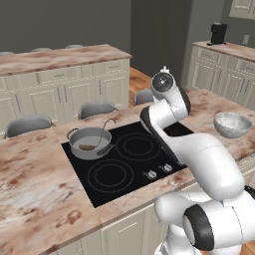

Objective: Open the cabinet and move the ladle to the pot. Then close the cabinet.

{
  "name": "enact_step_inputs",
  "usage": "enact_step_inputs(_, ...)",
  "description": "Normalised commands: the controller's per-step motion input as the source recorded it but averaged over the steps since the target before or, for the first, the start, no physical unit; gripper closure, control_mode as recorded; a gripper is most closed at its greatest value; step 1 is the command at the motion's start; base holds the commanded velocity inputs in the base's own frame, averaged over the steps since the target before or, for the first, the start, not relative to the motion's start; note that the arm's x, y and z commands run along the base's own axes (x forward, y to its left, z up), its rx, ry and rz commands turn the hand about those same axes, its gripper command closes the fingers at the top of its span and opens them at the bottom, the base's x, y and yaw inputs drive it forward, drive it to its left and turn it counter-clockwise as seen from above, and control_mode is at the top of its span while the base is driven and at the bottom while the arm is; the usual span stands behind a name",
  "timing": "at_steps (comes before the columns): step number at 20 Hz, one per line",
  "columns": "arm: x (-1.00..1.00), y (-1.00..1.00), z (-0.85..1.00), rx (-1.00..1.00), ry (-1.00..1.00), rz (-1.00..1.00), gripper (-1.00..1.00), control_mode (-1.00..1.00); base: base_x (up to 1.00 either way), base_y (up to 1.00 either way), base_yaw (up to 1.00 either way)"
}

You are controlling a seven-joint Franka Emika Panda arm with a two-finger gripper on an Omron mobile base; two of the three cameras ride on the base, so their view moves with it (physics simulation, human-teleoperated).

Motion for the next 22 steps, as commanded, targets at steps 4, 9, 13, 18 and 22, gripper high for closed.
enact_step_inputs(4,-0.30,0.00,0.00,0.26,-0.14,-0.05,-1.00,-1.00,0.00,0.00,0.00)
enact_step_inputs(9,-0.10,0.04,0.08,0.22,-0.21,-0.14,-1.00,-1.00,0.00,0.00,0.00)
enact_step_inputs(13,-0.01,0.01,0.15,0.18,-0.10,-0.09,-1.00,-1.00,0.00,0.00,0.00)
enact_step_inputs(18,-0.02,0.00,0.12,0.05,-0.01,0.00,-1.00,-1.00,0.00,0.00,0.00)
enact_step_inputs(22,-0.31,0.16,0.18,0.19,-0.11,0.00,-1.00,-1.00,0.00,0.00,0.00)
